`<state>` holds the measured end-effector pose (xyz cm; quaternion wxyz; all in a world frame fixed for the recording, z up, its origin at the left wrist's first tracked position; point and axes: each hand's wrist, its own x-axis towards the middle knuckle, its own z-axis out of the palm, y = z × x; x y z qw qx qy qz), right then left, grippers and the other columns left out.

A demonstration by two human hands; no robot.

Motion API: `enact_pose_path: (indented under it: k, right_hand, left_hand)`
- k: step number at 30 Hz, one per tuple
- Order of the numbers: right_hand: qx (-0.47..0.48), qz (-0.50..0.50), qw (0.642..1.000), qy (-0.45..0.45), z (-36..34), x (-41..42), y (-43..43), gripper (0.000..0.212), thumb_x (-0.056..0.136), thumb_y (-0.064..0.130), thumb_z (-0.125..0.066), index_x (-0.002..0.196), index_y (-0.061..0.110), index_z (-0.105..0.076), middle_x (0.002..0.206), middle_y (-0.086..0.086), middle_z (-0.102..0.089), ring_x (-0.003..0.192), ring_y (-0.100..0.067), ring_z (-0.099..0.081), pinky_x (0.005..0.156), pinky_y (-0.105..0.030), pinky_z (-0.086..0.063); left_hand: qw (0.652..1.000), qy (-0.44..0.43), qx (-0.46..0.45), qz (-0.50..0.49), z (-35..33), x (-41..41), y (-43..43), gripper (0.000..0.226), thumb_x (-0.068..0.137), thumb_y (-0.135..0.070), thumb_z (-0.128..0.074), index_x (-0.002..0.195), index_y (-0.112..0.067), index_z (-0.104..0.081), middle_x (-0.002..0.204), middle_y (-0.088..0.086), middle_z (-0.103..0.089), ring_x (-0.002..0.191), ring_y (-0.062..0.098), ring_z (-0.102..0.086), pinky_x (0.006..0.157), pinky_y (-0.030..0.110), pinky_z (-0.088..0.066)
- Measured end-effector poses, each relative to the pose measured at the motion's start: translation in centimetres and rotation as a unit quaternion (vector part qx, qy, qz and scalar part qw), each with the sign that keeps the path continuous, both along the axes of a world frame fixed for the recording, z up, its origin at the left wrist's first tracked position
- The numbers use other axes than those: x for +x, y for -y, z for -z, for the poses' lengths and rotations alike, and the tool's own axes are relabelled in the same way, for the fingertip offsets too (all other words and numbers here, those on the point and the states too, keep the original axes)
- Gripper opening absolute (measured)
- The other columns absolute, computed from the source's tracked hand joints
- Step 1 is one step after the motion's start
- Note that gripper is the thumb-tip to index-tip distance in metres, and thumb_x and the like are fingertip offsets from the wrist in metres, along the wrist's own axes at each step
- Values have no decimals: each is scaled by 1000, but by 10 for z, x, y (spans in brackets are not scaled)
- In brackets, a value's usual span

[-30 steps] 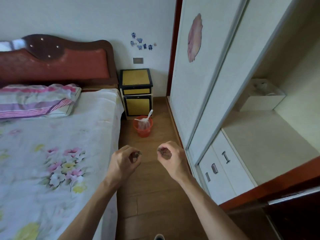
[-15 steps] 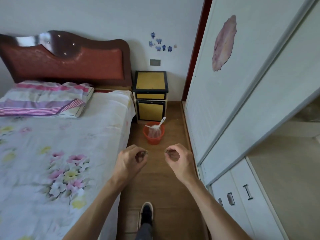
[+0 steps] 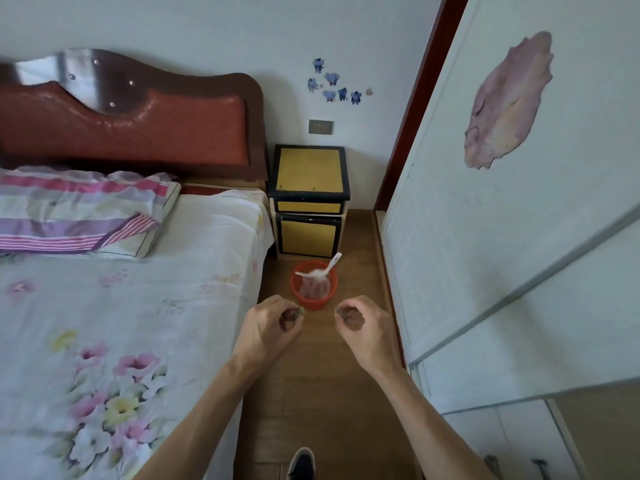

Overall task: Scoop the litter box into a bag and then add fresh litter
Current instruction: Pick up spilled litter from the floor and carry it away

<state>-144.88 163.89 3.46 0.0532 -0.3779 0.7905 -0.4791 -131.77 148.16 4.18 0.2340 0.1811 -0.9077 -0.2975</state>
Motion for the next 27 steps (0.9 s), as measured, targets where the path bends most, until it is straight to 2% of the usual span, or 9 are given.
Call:
enact_pose_path:
  k: [6, 15, 18, 21, 27]
  right_hand:
    - [0, -2, 1000, 0, 8, -42, 42, 18, 77, 1, -78, 90, 9, -69, 88, 1, -67, 80, -3, -65, 70, -10, -52]
    - [28, -14, 999, 37, 48, -124, 98, 19, 75, 0, -78, 89, 10, -68, 89, 1, -67, 80, -3, -66, 70, -14, -55]
    - [38, -15, 998, 57, 68, -161, 119, 20, 76, 0, -78, 89, 11, -68, 89, 1, -67, 80, -4, -66, 70, -17, -57]
    - [50, -12, 996, 69, 85, -198, 139, 20, 76, 1, -78, 89, 12, -67, 89, 1, -66, 81, -3, -66, 70, -14, -55]
    - [72, -13, 992, 101, 118, -255, 175, 18, 76, 1, -78, 89, 10, -68, 89, 2, -65, 81, -5, -66, 70, -16, -56]
  left_hand:
    - [1000, 7, 4, 8, 7, -38, 43, 9, 77, -13, -78, 83, -10, -72, 72, -6, -63, 58, 3, -55, 55, 17, -51]
    - [999, 30, 21, -14, 39, -112, 98, 10, 78, -14, -78, 85, -9, -73, 75, -5, -64, 59, 3, -56, 56, 20, -52]
    - [998, 44, 31, -15, 51, -144, 116, 11, 75, -12, -80, 84, -10, -73, 75, -5, -65, 60, 2, -56, 57, 14, -50]
    - [997, 65, 43, -9, 66, -180, 137, 12, 75, -12, -80, 84, -11, -73, 76, -7, -64, 61, 1, -56, 60, 7, -46]
    - [992, 98, 77, -11, 106, -243, 173, 9, 77, -13, -77, 83, -13, -71, 75, -14, -56, 59, -5, -50, 59, 2, -39]
